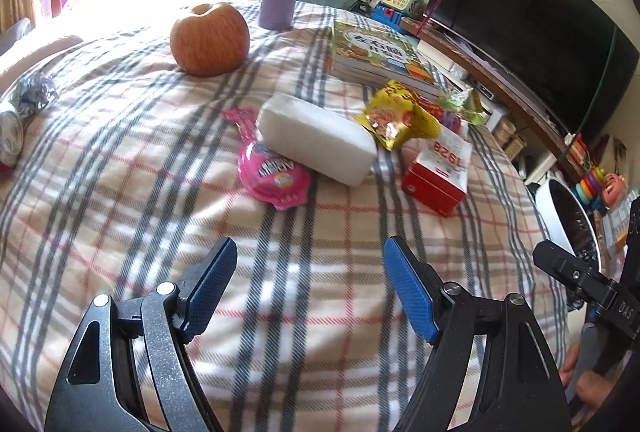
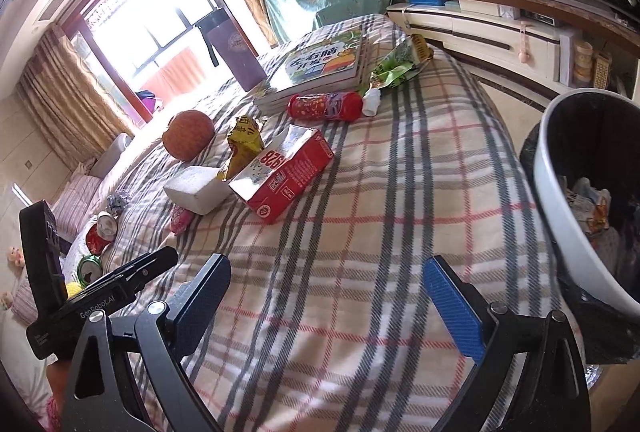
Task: Collect trash
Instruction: 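Move both open tools back over the bed, then grasp the white foam block with the left tool while the right tool grasps the red-white milk carton, then carry the foam block and red-white carton over the trash bin, then open both tools to drop the foam block and carton into the bin, then move both open tools back over the bed toward the pink candy wrapper, then grasp the pink candy wrapper with the left tool while the right tool grasps the yellow snack bag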
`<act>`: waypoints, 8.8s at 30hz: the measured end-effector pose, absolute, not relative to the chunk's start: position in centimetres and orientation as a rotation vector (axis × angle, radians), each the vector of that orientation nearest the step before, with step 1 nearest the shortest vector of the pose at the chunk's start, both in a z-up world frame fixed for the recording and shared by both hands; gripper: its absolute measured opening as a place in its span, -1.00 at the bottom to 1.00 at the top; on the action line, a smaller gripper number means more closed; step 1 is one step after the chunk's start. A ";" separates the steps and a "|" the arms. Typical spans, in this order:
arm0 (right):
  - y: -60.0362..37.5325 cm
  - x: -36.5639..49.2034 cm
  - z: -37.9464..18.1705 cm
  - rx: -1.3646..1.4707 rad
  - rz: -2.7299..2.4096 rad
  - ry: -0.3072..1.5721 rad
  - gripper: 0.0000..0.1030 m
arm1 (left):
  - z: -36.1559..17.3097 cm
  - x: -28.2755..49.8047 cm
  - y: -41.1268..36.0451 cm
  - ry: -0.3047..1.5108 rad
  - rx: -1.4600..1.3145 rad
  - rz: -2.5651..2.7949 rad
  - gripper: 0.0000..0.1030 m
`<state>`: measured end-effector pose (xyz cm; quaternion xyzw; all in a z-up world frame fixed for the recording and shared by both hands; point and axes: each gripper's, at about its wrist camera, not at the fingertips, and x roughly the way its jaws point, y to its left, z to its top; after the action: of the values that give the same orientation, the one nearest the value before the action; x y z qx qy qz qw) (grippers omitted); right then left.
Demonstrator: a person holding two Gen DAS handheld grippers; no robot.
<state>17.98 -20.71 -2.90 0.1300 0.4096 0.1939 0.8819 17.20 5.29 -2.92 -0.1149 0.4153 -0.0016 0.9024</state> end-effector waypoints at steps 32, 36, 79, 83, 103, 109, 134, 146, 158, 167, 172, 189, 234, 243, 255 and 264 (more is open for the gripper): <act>-13.7 24.4 -3.3 0.168 0.419 0.880 0.02 | -4.0 22.3 5.7 0.869 -0.135 -0.078 -0.11; -15.1 22.9 -2.8 0.163 0.444 0.876 0.01 | -3.8 20.7 3.8 0.871 -0.129 -0.134 -0.11; -24.6 15.6 -3.7 0.238 0.369 0.864 0.09 | -1.2 15.8 -0.3 0.853 -0.220 -0.159 0.73; -25.0 15.6 -3.5 0.245 0.366 0.856 0.07 | -1.9 17.2 -0.3 0.839 -0.194 -0.161 0.77; -27.8 13.2 -0.6 0.282 0.357 0.761 0.04 | 0.1 15.9 -4.1 0.769 -0.142 -0.279 -0.34; -30.2 12.2 0.0 0.299 0.317 0.738 0.04 | 0.6 15.6 -7.1 0.769 -0.126 -0.347 -0.34; -38.4 10.7 0.6 0.368 0.180 0.689 0.04 | 1.6 16.4 -16.5 0.791 -0.035 -0.501 -0.34; -41.1 11.5 0.1 0.388 0.134 0.691 0.04 | 1.9 17.3 -20.1 0.796 0.009 -0.543 -0.34; -42.8 12.3 -0.3 0.398 0.109 0.704 0.04 | 1.9 18.7 -22.9 0.808 0.053 -0.567 -0.34; -43.5 13.6 -0.1 0.383 0.104 0.712 0.04 | 1.3 19.6 -24.3 0.830 0.072 -0.571 -0.34; -43.9 14.4 -0.3 0.383 0.101 0.718 0.04 | 1.2 20.2 -25.2 0.833 0.083 -0.567 -0.34; -45.6 15.9 -0.9 0.427 0.092 0.747 0.10 | 0.8 21.7 -26.8 0.862 0.085 -0.572 -0.24; -27.8 11.4 -1.3 0.252 0.374 0.734 0.93 | -2.0 14.4 -1.9 0.846 -0.202 -0.134 0.55; -23.3 11.3 -2.5 0.197 0.488 0.778 0.93 | -2.3 14.5 0.8 0.848 -0.251 -0.106 0.58; -25.6 12.8 -2.6 0.236 0.379 0.782 0.93 | -3.6 14.5 -4.1 0.899 -0.142 -0.225 0.58; -24.2 15.5 -2.6 0.246 0.391 0.784 0.90 | -4.3 15.9 -2.6 0.901 -0.107 -0.213 -0.16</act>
<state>15.47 -24.21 -2.58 0.1186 0.3787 0.1888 0.8983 15.86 -2.63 -4.32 -0.0517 0.4342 -0.1026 0.8934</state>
